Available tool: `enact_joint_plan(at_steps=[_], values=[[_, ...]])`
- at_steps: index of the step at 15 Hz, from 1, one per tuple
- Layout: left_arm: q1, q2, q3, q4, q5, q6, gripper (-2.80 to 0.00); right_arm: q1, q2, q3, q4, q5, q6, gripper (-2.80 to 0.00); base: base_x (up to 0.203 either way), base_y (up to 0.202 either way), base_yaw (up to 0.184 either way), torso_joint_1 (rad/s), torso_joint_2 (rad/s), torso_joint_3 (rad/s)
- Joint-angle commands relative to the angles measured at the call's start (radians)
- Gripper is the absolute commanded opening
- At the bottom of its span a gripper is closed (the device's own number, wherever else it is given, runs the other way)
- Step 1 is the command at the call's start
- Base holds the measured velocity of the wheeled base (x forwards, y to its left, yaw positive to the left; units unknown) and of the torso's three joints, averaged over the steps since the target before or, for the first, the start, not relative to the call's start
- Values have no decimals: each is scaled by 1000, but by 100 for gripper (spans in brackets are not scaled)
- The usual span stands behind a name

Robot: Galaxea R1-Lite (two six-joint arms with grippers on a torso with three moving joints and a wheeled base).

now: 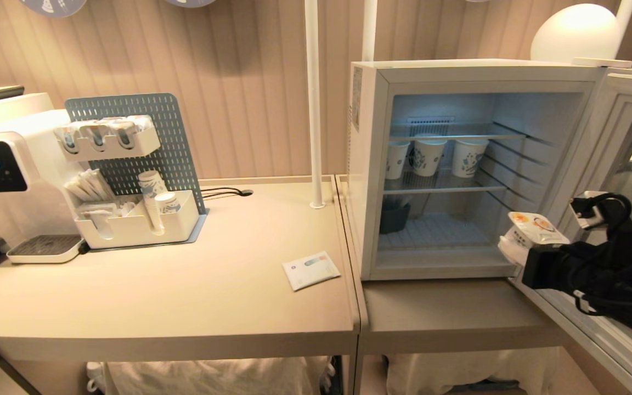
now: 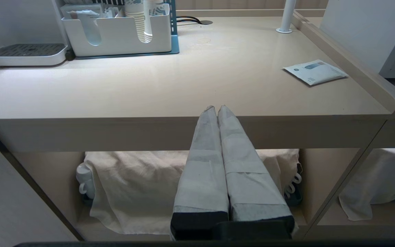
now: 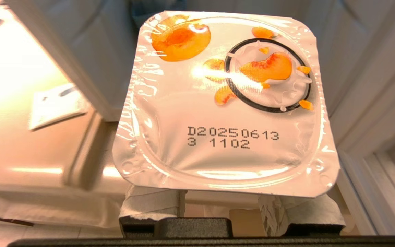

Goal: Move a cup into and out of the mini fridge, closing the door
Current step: Take the yoghurt out of the freezer, then place the yoghurt on the table

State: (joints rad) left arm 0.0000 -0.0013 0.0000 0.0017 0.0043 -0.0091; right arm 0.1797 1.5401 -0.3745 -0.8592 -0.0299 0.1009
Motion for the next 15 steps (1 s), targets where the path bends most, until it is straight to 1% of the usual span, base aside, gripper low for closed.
enact_joint_plan(at_steps=[1,5,11,12,13,15], values=[[0,1,2,0,0,0,-280,24,-224,30,75,-3,2,-280,0,0,0,0,0,0],[0,1,2,0,0,0,-280,70,-462,28,324,-9,16,-280,0,0,0,0,0,0],[0,1,2,0,0,0,-280,83,-707,11,526,-15,48,-280,0,0,0,0,0,0],[0,1,2,0,0,0,-280,83,-764,-12,591,-16,50,-280,0,0,0,0,0,0],[0,1,2,0,0,0,-280,83,-822,-45,688,-16,54,-280,0,0,0,0,0,0],[0,1,2,0,0,0,-280,82,-942,-155,938,-15,93,-280,0,0,0,0,0,0]])
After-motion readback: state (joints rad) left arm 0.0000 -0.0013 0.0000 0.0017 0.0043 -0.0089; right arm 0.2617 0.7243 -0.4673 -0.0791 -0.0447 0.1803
